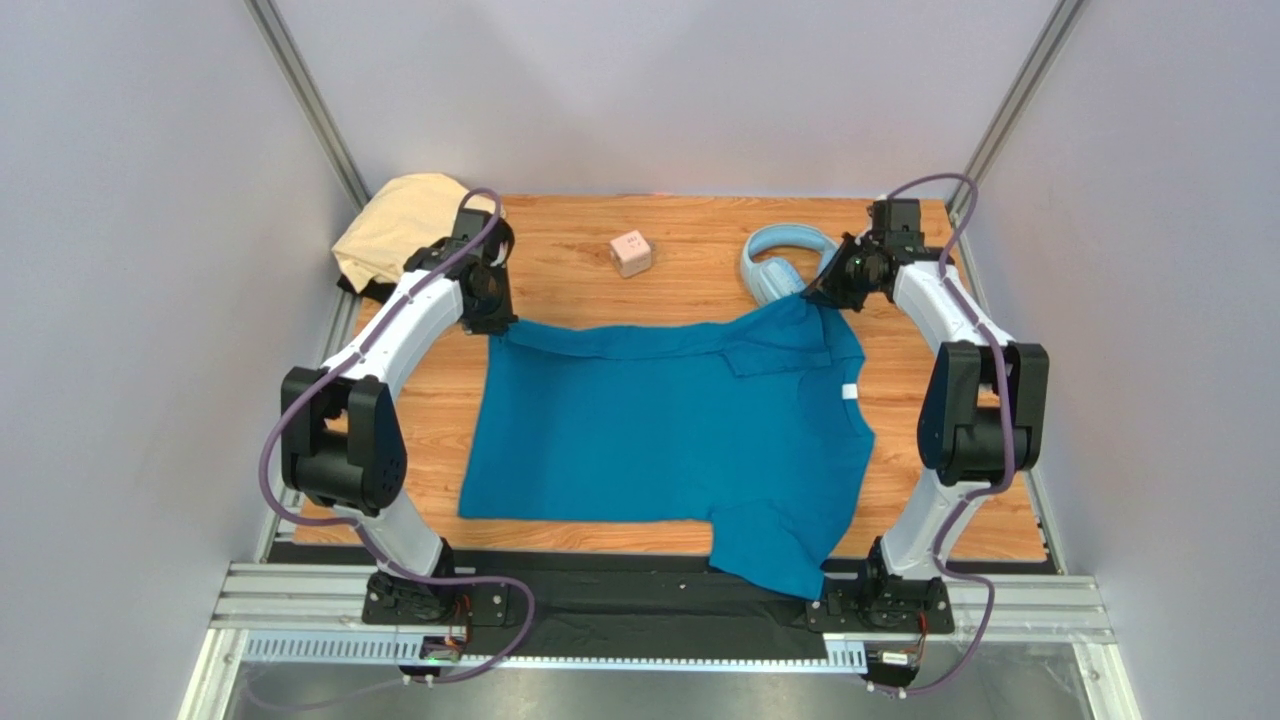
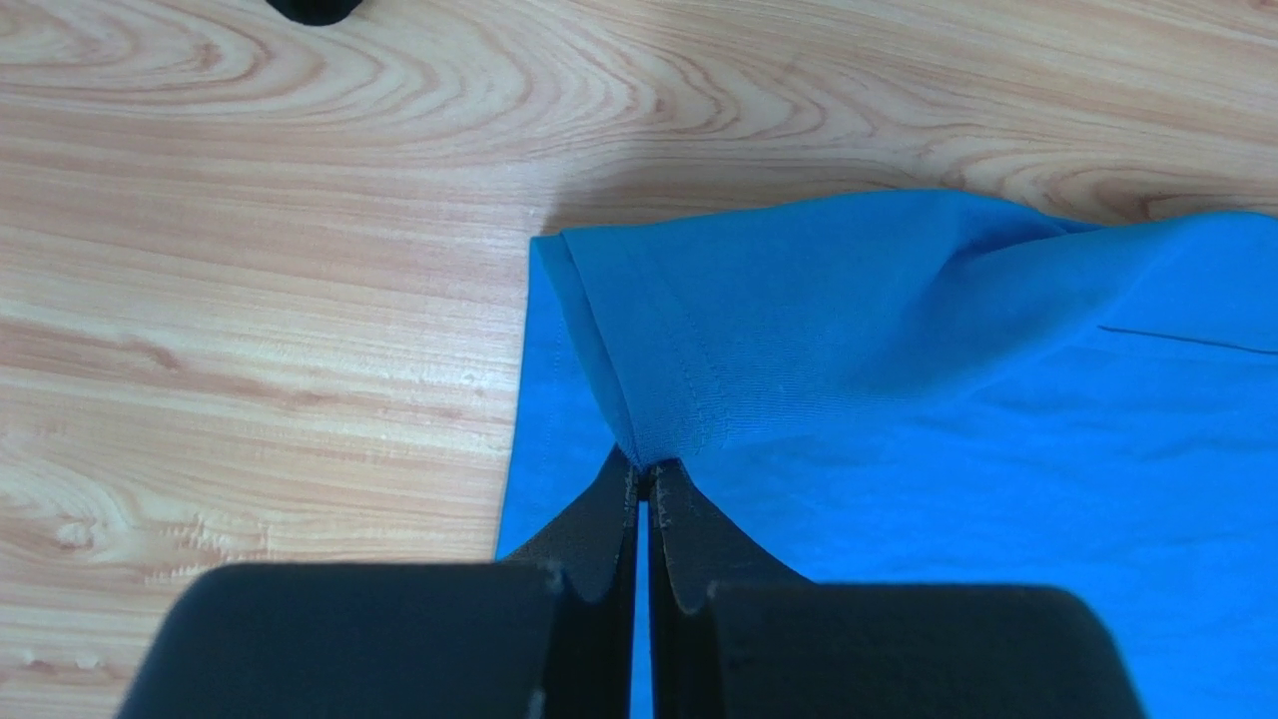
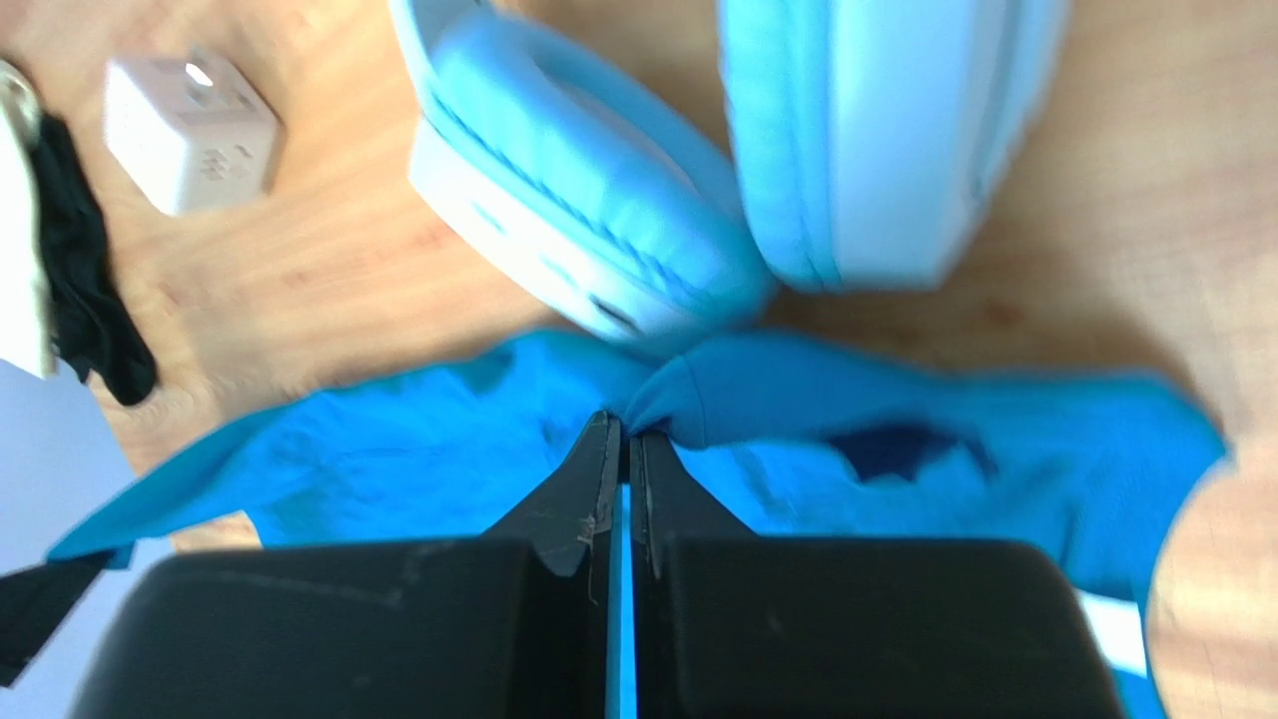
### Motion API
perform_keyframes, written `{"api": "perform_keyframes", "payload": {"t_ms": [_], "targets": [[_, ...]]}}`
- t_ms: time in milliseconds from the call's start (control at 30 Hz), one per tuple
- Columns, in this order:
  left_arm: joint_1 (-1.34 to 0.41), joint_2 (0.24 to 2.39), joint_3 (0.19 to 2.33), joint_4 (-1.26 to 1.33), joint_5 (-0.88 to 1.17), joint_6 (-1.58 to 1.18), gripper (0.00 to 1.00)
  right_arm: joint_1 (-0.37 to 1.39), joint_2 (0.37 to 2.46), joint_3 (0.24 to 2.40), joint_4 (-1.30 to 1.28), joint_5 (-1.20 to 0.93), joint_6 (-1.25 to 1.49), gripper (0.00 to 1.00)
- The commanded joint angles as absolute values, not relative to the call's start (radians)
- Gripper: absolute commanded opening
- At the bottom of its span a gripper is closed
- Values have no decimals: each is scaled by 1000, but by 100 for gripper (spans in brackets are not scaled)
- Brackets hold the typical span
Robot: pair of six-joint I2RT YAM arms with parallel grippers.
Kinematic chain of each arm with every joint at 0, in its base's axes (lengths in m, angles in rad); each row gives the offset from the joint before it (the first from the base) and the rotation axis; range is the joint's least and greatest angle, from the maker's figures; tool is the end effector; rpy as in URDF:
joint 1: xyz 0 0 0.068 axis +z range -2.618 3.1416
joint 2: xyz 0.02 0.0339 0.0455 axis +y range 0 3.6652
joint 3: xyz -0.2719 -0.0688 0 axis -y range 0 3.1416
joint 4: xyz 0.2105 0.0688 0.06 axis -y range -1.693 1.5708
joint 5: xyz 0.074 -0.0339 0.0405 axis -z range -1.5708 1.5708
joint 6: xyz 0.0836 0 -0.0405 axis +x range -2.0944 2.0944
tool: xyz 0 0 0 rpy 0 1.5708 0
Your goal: Fold and stack the t-shirts
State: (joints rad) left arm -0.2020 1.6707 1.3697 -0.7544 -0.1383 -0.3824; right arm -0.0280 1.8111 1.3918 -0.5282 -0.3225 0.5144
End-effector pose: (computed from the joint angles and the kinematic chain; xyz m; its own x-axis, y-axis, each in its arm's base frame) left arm 0.3386 -0.0576 0.2425 -0.8402 -0.2052 -0.5020 -0.1955 0.9780 -0.0726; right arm 0.3915 0.0155 0.2222 -0.7845 0.4888 -0.3816 0.2615 0.8187 0.5112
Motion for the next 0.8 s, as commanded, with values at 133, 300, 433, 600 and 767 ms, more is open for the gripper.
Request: {"api": "perform_keyframes", "payload": {"t_ms": [133,300,433,600,767], "targets": [[-199,1749,1459,-727,-118,-365,0,-5,2046,1705,-555,-339,499,0],[-199,1763,1493,-752,-132,-357,0,99,2057,1733,-555,-357,450,0],[-199,1759,1482,-755,-137,-357,0,155,2034,1706,-554,-403,428,0],[-199,1759,1470,-764,-123,-364,0,195,2031,1643,-558,-443,411,0],[-199,1753,1493,-788,-123,-357,0,189,2034,1621,-574,-431,397,0]]}}
